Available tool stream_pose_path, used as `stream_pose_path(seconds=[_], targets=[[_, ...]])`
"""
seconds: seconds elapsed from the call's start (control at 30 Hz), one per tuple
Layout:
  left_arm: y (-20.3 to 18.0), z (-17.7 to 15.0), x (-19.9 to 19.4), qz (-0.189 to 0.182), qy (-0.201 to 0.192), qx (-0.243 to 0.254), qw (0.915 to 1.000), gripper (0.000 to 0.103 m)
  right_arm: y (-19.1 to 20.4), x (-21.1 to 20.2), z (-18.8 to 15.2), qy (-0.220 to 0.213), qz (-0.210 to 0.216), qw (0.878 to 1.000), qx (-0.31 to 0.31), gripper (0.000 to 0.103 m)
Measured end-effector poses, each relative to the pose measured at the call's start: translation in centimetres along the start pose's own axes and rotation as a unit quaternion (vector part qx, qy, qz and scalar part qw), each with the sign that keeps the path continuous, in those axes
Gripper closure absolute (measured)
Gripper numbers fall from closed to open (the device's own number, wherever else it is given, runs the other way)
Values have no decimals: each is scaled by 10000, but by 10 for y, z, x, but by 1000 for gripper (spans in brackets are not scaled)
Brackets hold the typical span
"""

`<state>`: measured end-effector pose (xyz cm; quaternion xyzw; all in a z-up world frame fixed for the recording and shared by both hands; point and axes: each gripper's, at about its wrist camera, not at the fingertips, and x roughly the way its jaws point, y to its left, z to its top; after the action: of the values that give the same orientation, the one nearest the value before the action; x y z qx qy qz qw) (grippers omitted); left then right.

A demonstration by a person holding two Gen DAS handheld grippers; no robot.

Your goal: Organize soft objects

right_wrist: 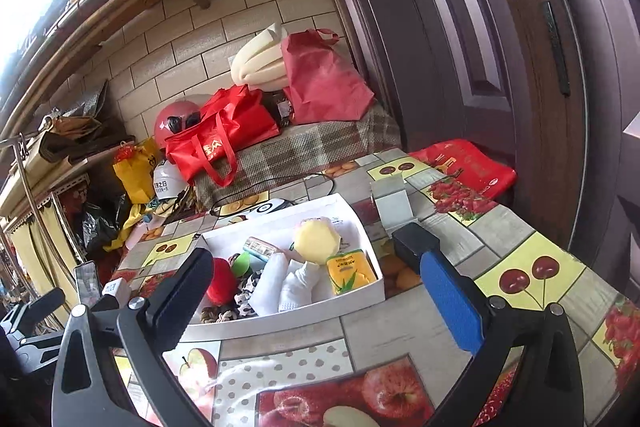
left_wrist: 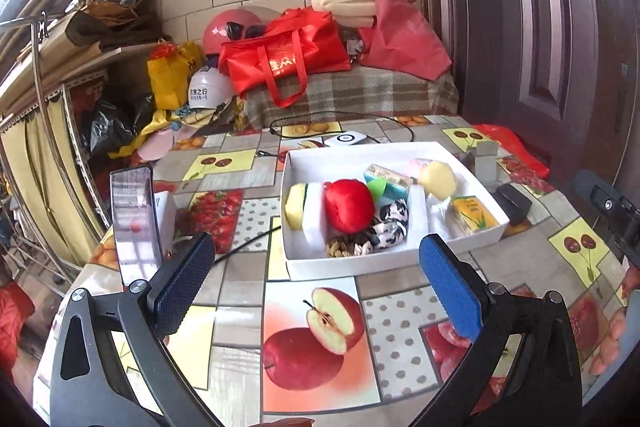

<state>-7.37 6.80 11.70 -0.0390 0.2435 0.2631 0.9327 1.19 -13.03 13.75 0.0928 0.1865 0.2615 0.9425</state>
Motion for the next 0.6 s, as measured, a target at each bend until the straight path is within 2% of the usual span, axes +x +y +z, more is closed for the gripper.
stream_pose_path(seconds=[0.1, 0.2, 0.43, 0.6], targets=[[-8, -8, -3, 28, 92, 15, 10000, 0, 5, -20, -7, -356, -316, 9986, -248, 0], [-12, -13, -7, -116, 175, -26, 9998, 0, 7, -38, -13, -625, -496, 9961, -389, 0], [-13, -17, -11, -211, 220, -22, 9995, 0, -2, -52, -18, -773, -657, 9945, -267, 0], [-13, -23, -11, -21, 221, 57, 9997, 0, -9, -56, -21, -755, -702, 9946, -82, 0]])
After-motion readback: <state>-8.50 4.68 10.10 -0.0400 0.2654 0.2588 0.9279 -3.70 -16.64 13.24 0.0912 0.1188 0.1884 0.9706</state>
